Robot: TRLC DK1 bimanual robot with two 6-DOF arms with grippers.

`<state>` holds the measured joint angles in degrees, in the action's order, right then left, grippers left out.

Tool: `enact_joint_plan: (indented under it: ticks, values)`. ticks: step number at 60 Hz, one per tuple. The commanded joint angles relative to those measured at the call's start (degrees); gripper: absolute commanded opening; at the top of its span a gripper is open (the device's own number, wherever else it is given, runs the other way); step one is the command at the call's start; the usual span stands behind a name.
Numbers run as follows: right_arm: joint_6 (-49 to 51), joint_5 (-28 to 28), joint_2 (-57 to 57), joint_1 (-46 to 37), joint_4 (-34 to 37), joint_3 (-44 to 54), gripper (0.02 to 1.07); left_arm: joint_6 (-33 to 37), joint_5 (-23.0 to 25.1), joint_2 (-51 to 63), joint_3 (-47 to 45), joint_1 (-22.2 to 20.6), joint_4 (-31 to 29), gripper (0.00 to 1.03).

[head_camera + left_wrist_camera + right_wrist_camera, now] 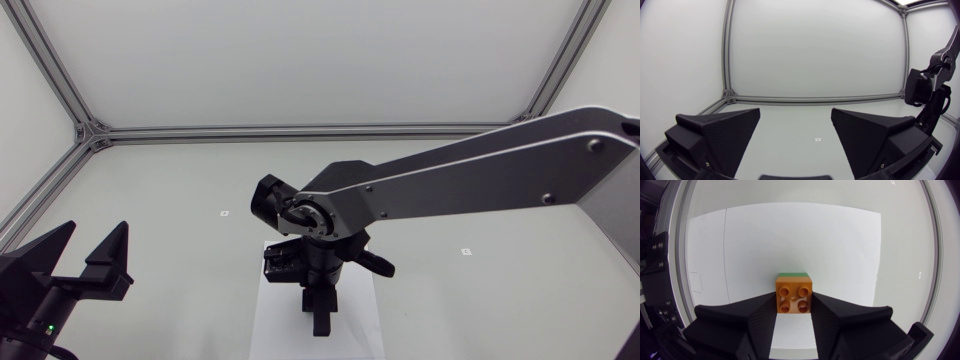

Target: Pick up the orange 2x2 brick with the right arm and stack it on top of the green 2x2 brick in the center

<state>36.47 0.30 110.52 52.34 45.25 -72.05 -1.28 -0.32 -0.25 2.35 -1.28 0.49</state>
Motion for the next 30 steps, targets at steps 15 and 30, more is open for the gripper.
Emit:
enact_joint_plan:
  ticks: [15,30]
  values:
    - [0.0,1.6,3.2,-0.3,1.3,2.6,0.47,0.8,0.2,-0.5,-2.3,0.2,-0.8,0.99]
    - [-0.2,1.7,3.2,-0.3,1.2,2.3,0.64,0.8,0.2,-0.5,-2.3,0.2,-0.8,0.99]
